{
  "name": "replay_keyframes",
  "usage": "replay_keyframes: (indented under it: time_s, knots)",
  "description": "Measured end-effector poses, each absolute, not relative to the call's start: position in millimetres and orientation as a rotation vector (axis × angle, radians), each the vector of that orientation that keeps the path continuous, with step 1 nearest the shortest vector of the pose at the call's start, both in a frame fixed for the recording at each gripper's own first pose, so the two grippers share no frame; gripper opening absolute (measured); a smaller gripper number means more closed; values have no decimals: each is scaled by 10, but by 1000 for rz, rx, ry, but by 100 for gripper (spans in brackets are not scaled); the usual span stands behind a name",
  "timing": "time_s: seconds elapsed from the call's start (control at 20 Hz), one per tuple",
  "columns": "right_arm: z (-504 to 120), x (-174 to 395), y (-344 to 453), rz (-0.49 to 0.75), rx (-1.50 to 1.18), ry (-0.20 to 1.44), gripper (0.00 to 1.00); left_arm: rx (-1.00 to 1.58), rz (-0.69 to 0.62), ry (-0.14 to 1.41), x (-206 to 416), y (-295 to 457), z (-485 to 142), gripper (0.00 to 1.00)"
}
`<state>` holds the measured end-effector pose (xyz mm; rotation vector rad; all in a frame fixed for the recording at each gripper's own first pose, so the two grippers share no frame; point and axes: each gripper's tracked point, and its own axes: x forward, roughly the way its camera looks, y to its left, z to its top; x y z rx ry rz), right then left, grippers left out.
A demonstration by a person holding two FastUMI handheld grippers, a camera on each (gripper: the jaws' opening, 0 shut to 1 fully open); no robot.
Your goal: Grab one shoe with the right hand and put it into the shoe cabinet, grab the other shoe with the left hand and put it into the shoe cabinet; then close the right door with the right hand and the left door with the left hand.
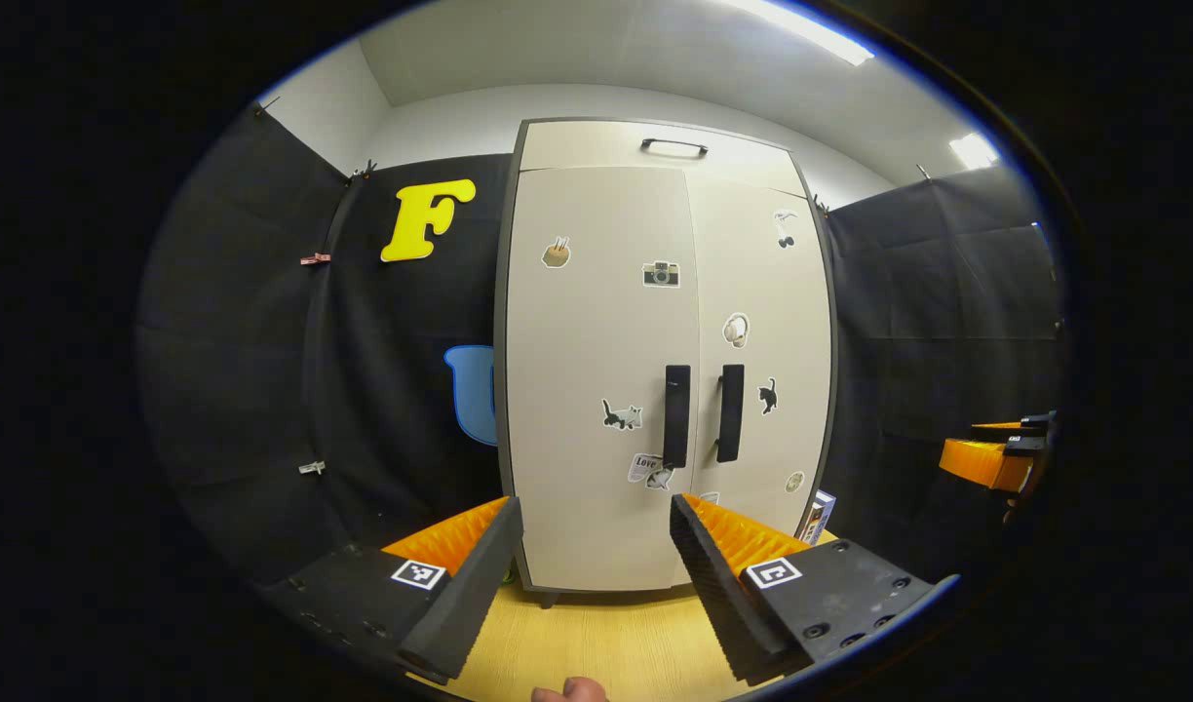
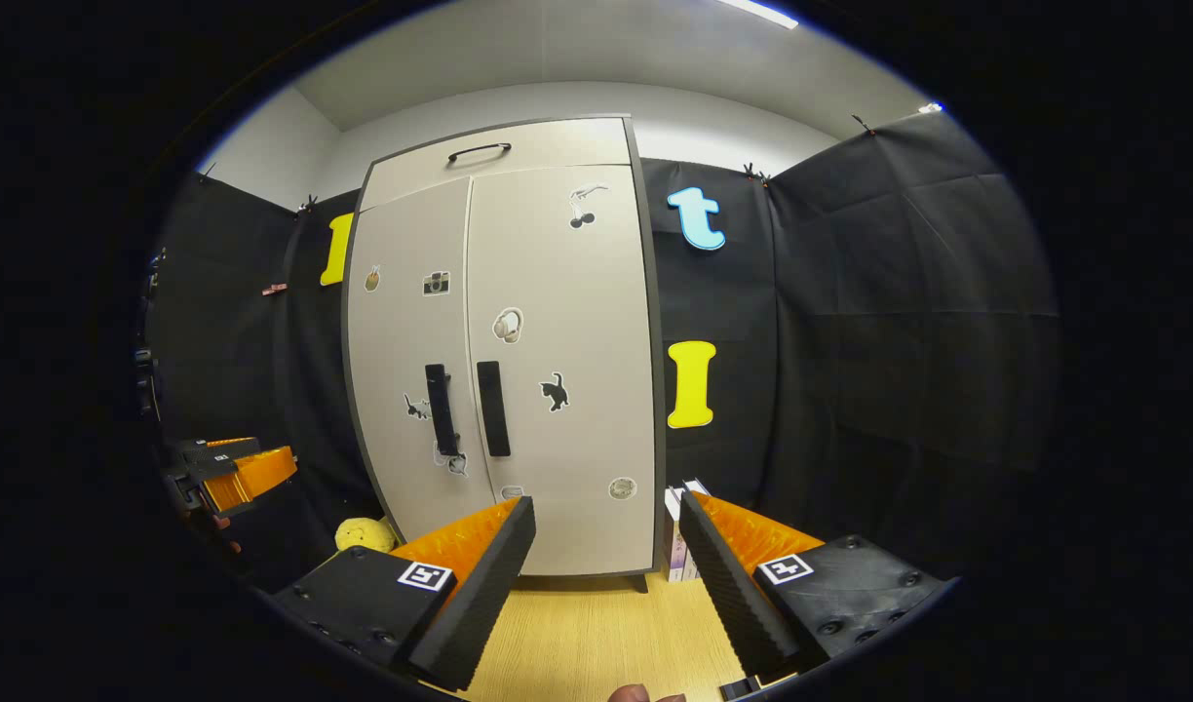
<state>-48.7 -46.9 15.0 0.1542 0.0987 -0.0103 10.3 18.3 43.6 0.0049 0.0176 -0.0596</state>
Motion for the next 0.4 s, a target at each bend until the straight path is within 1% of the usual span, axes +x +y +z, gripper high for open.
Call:
replay_keyframes:
  time_s: [0.4]
  knots:
    - [137, -466, -456, -3, 155, 103, 98, 9, -57, 20, 124, 154, 433, 95]
